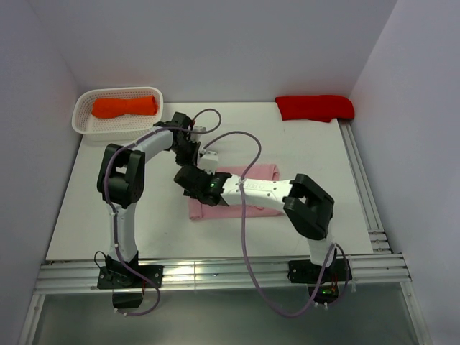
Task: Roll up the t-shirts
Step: Roll the tshirt
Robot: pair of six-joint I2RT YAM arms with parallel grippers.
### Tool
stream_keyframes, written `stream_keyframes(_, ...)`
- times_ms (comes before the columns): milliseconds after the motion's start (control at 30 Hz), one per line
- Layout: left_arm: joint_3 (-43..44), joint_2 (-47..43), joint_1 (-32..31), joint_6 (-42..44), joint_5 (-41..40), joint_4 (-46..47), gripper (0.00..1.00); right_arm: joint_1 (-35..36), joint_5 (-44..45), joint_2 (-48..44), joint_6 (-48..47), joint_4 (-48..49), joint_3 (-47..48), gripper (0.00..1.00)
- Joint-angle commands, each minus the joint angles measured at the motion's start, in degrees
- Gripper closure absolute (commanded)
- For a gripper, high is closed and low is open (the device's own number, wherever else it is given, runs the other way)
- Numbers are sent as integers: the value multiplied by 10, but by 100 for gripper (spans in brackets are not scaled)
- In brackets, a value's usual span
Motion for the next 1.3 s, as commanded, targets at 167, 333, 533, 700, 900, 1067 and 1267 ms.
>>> stream_keyframes(167,24,35,-1,26,-66,-28,100,-3,101,89,-89,-79,98,49)
stream_keyframes(333,31,41,-3,27,-69,-33,100,5,126,102,-105,-92,136,49)
stream_keyframes(533,45,50,-4,28,-71,-42,100,19,140,142,-128,-121,198,50)
stream_keyframes(700,53,54,-6,28,-73,-50,100,24,145,170,-139,-139,239,50)
stream_keyframes(900,56,55,-8,28,-75,-54,100,25,157,219,-145,-187,301,49)
stream_keyframes(1067,61,56,-9,28,-77,-58,100,28,157,251,-139,-218,329,49)
stream_keyframes(1267,68,60,-9,31,-79,-64,100,35,158,281,-103,-291,353,51)
